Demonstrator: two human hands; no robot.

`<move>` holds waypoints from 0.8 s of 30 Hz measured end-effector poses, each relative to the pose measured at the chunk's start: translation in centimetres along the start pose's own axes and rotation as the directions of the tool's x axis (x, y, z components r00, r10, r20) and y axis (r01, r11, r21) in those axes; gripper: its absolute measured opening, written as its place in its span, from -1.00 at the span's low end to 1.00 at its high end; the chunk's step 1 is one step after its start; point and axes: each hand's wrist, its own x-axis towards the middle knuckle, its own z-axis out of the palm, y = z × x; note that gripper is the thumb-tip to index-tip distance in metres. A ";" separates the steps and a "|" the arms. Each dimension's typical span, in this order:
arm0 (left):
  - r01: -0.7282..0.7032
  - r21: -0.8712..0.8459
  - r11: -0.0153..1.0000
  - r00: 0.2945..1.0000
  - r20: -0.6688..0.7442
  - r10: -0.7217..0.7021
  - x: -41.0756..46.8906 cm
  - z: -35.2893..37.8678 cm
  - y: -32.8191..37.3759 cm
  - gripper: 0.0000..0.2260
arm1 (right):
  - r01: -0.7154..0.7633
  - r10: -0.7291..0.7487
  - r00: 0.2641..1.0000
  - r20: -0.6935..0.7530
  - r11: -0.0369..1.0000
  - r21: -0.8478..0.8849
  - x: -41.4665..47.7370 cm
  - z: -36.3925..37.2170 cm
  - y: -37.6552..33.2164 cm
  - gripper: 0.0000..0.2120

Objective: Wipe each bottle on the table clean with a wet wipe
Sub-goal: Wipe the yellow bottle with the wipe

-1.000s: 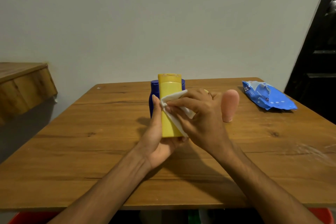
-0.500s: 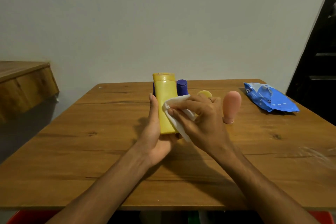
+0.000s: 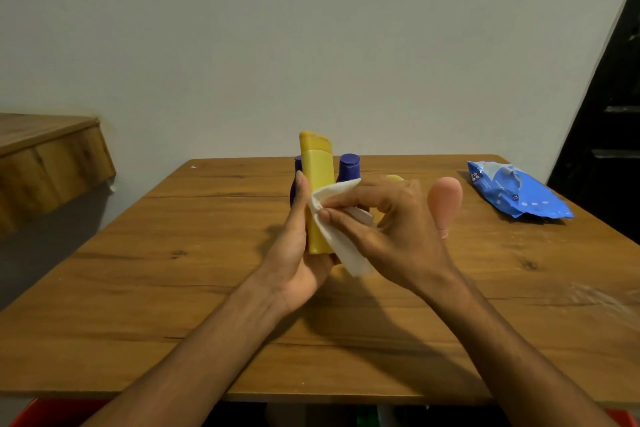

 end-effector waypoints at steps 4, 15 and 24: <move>0.017 0.013 1.000 1.000 -0.014 -0.016 0.1 -0.2 -0.1 -0.34 | -0.006 0.006 1.000 -0.011 1.000 -0.013 -0.3 0.5 -0.2 -0.72; 0.007 0.170 0.985 0.995 -0.099 0.010 -0.1 0.2 0.7 -0.29 | -0.039 0.027 0.997 -0.074 0.987 -0.156 -0.8 1.0 -0.6 -0.70; -0.032 0.161 0.986 0.994 -0.101 0.049 -0.3 0.3 1.0 -0.26 | -0.065 0.052 0.992 -0.113 0.992 -0.110 -0.3 -0.1 0.2 -0.63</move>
